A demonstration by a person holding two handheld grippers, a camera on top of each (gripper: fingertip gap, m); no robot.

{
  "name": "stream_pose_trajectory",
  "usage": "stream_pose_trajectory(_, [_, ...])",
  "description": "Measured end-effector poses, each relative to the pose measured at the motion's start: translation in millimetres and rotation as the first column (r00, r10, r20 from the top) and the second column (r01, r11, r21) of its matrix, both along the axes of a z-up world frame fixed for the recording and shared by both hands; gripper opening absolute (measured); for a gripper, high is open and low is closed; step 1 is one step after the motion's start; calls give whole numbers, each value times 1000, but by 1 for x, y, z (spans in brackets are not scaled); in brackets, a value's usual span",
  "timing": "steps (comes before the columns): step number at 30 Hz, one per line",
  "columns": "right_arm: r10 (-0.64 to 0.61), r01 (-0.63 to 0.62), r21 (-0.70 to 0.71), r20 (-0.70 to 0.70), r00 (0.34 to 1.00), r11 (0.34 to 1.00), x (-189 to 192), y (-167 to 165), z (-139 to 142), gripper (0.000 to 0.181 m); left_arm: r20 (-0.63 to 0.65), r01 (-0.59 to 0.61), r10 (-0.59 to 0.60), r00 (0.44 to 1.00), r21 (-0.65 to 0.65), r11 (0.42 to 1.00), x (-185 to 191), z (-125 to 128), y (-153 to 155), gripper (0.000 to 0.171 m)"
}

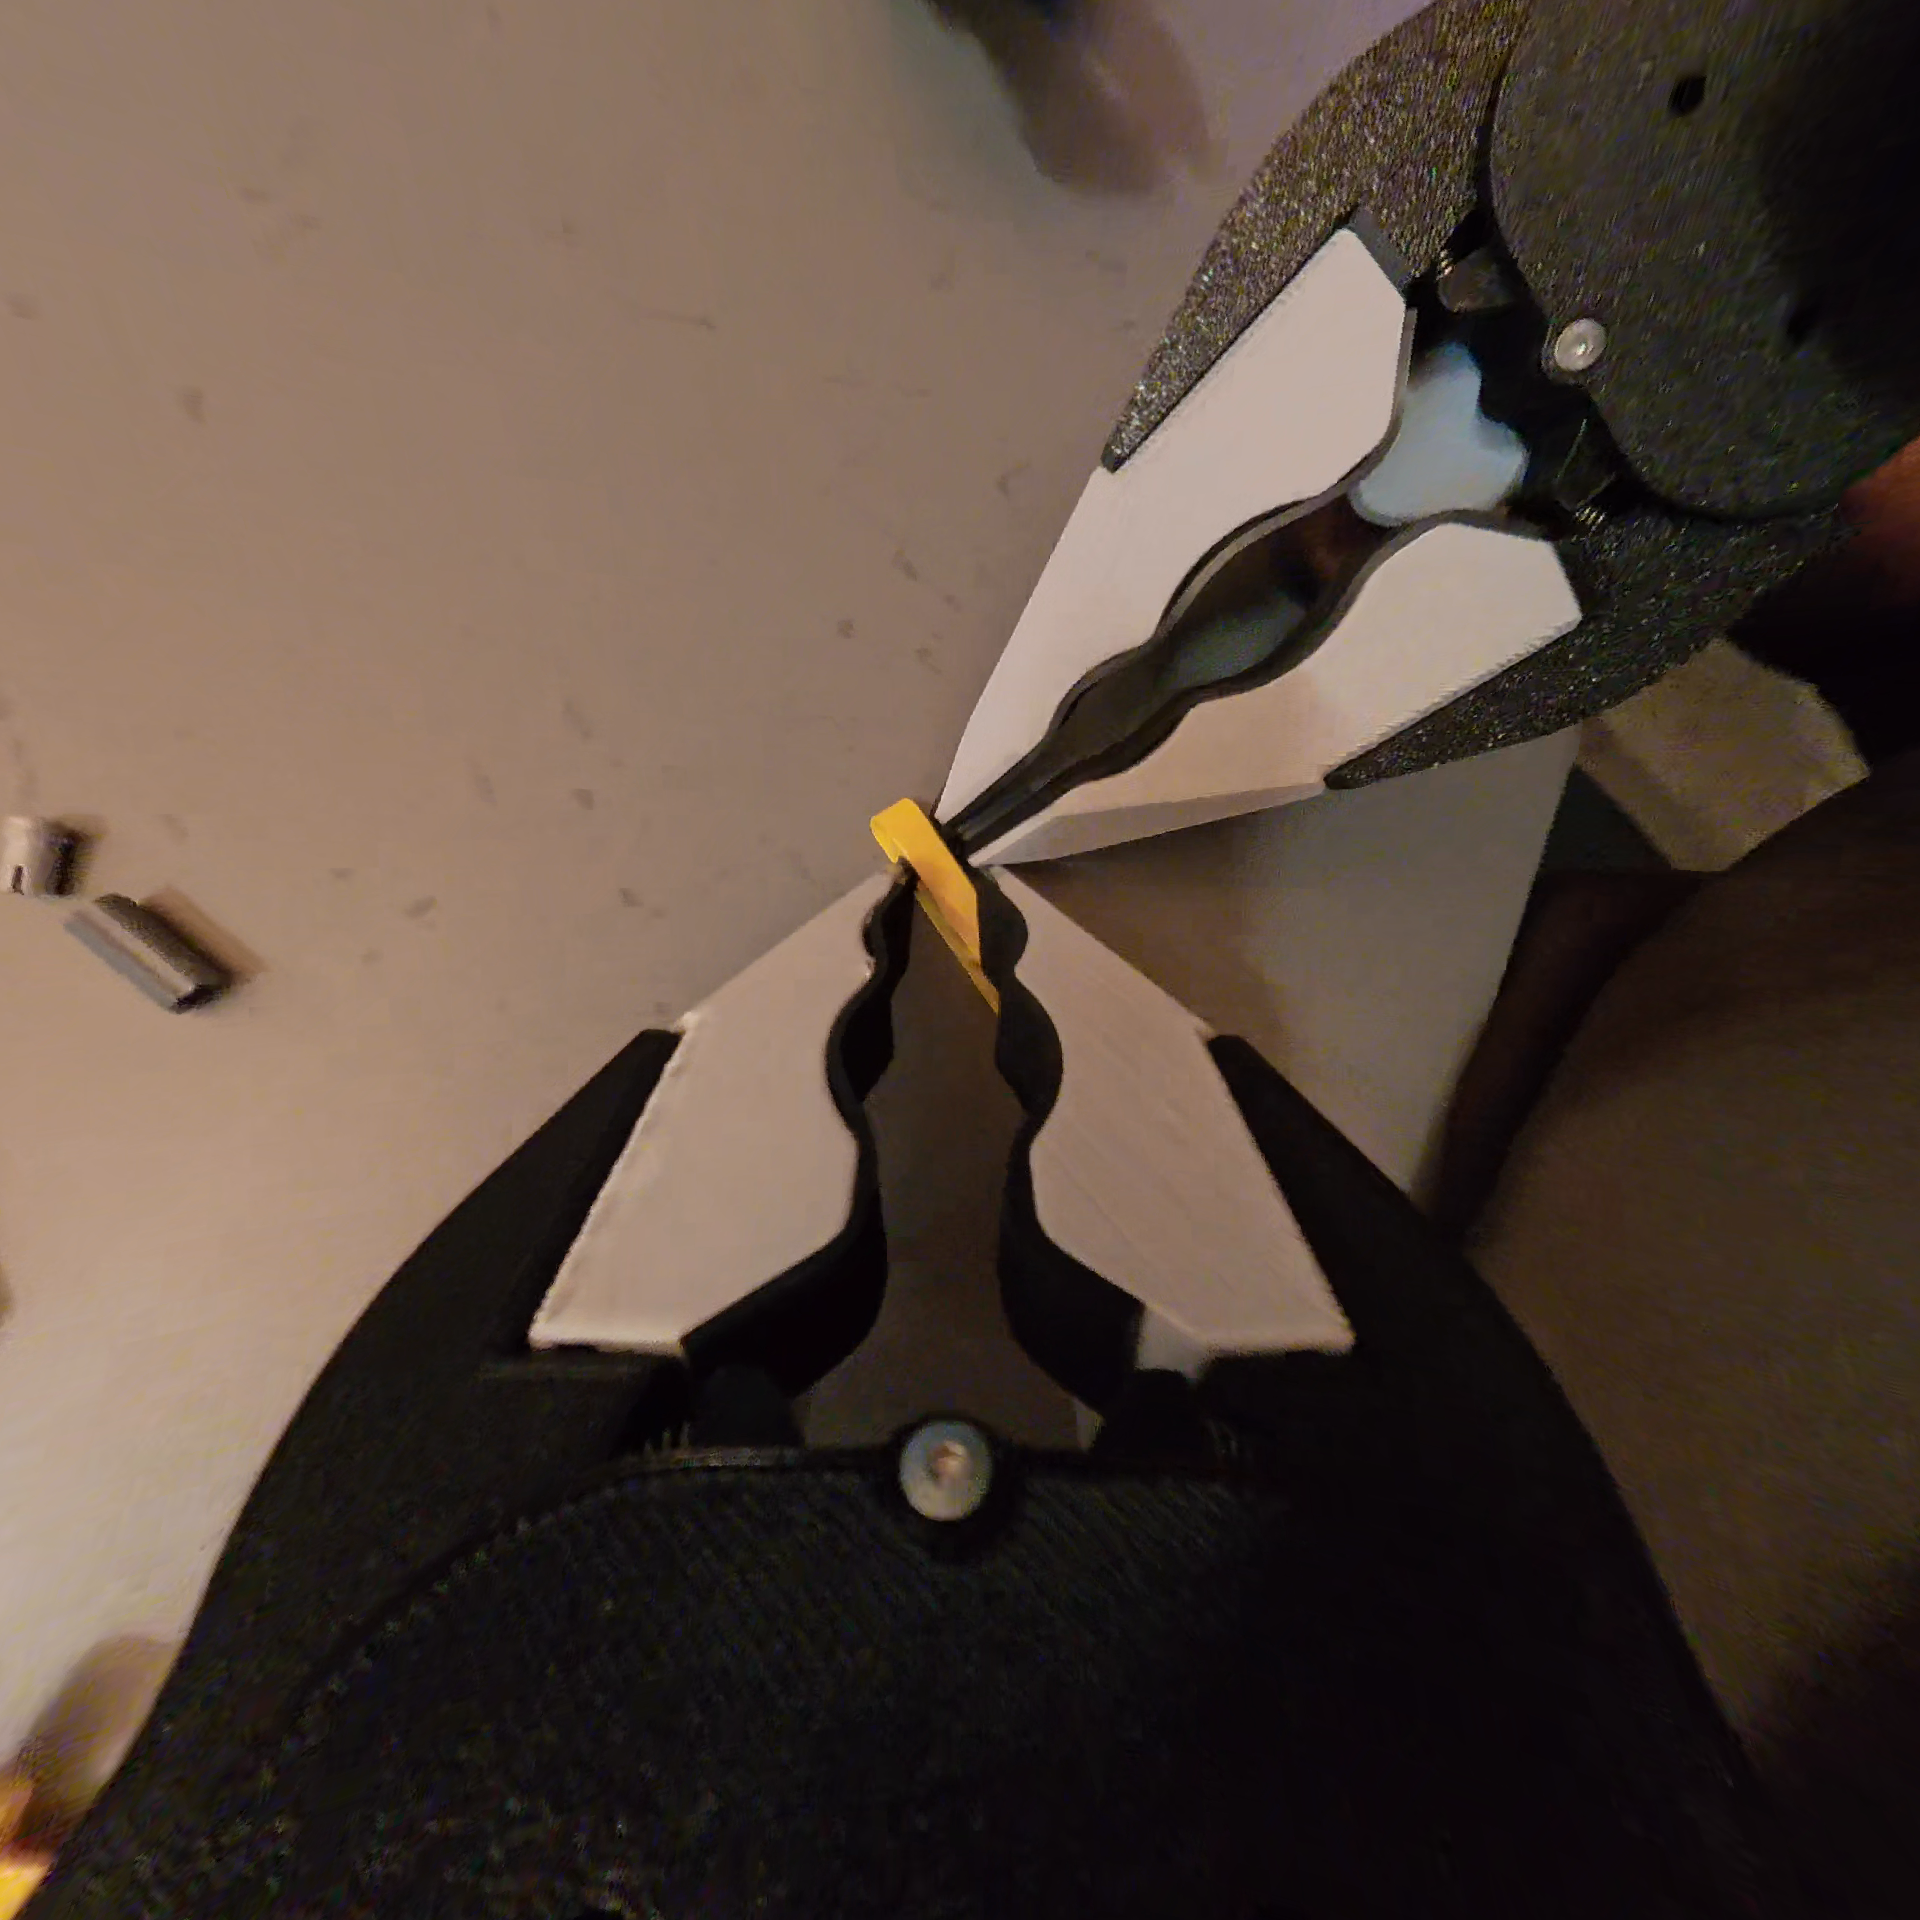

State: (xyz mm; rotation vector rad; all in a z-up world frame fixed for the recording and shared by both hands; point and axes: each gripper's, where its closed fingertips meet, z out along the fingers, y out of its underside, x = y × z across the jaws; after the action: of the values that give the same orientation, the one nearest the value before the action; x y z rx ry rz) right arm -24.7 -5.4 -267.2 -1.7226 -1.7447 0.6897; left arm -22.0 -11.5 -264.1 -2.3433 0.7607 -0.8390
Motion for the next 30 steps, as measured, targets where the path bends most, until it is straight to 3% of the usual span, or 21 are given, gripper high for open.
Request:
stream_pose_trajectory(5, [-9, 9, -5, -2, 1000, 1000, 1, 0, 0, 4, 44, 0, 1, 999, -13, 1000, 0, 1, 1, 12])
stream_pose_trajectory(10, [-37, 37, -56, -2, 999, 998, 3, -1, 1, 4, 104, 8, -3, 995, -50, 999, 4, 5, -3, 33])
stream_pose_trajectory(15, [-95, 94, -129, 3, 995, 987, 9, 1, 8, 4, 44, 5, -4, 999, -21, 1000, 3, 3, -3, 29])
stream_pose_trajectory(18, [-108, 106, -149, -3, 994, 983, 12, -1, 16, 4, 70, 29, -25, 997, -48, 998, 8, 5, -7, 14])
stream_pose_trajectory(21, [-92, 88, -105, -38, 995, 991, 12, -1, 26, 6, 145, 40, -28, 989, -86, 995, 12, 9, -10, 10])
stream_pose_trajectory(26, [-117, 118, 9, -82, 990, 993, 16, 9, 34, 29, 238, 2, 27, 971, -119, 993, 5, 17, -7, 9])
stream_pose_trajectory(30, [-15, 45, 196, -155, 988, 980, 10, 2, 45, 30, 307, -21, 66, 949, -148, 989, -2, 24, -3, 9])
